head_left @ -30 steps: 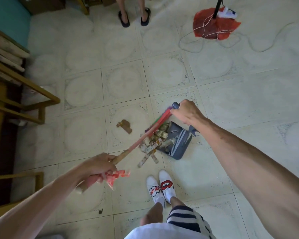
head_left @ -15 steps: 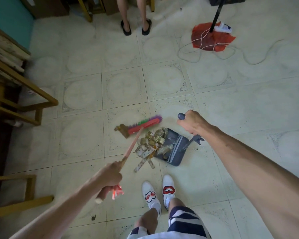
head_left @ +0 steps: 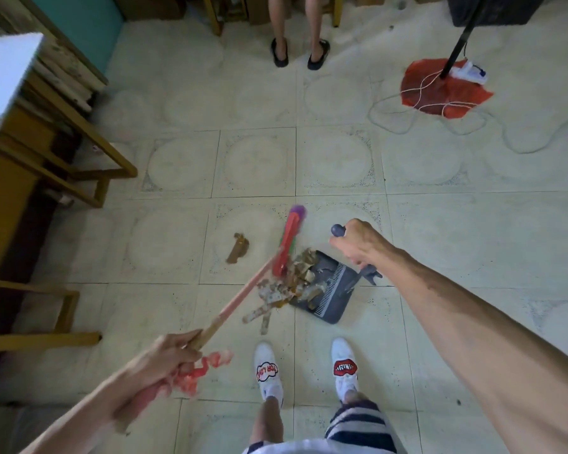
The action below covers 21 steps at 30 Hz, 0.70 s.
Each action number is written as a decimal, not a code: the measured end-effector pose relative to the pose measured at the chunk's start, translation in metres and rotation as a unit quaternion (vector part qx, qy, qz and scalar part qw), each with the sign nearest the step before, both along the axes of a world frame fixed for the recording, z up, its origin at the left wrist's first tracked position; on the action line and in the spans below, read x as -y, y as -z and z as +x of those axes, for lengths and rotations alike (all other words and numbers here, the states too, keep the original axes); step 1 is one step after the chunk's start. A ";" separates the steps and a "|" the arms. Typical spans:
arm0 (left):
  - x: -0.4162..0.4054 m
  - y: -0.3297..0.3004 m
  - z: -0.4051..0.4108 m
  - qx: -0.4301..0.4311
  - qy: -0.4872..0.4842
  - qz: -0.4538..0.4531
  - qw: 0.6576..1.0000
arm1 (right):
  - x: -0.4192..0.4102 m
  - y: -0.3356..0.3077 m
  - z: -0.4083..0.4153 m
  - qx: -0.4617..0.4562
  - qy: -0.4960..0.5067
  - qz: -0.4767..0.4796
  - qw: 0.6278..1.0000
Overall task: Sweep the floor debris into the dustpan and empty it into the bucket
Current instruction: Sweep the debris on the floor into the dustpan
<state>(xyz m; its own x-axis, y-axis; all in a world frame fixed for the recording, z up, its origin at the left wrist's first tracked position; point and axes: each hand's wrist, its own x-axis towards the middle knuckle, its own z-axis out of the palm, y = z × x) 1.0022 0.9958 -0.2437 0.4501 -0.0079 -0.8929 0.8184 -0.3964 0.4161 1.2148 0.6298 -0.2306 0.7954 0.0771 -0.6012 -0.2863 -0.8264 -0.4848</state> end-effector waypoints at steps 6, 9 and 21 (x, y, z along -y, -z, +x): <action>-0.028 -0.016 0.000 0.034 -0.006 0.189 0.981 | 0.006 -0.002 0.011 0.001 -0.107 -0.030 0.994; -0.010 -0.001 0.043 0.043 0.054 0.298 0.952 | -0.004 0.007 0.016 0.016 -0.146 -0.028 0.989; 0.135 0.025 0.040 -0.093 -0.065 0.036 0.993 | -0.014 0.019 0.022 0.141 -0.186 0.032 0.972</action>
<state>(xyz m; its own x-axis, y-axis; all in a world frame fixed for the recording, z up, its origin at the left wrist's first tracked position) 1.0422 0.8609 -0.2682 0.2710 0.1066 -0.9566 0.9243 -0.3063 0.2277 1.2364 0.6435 -0.2493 0.8375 0.4216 -0.3476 0.1786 -0.8124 -0.5550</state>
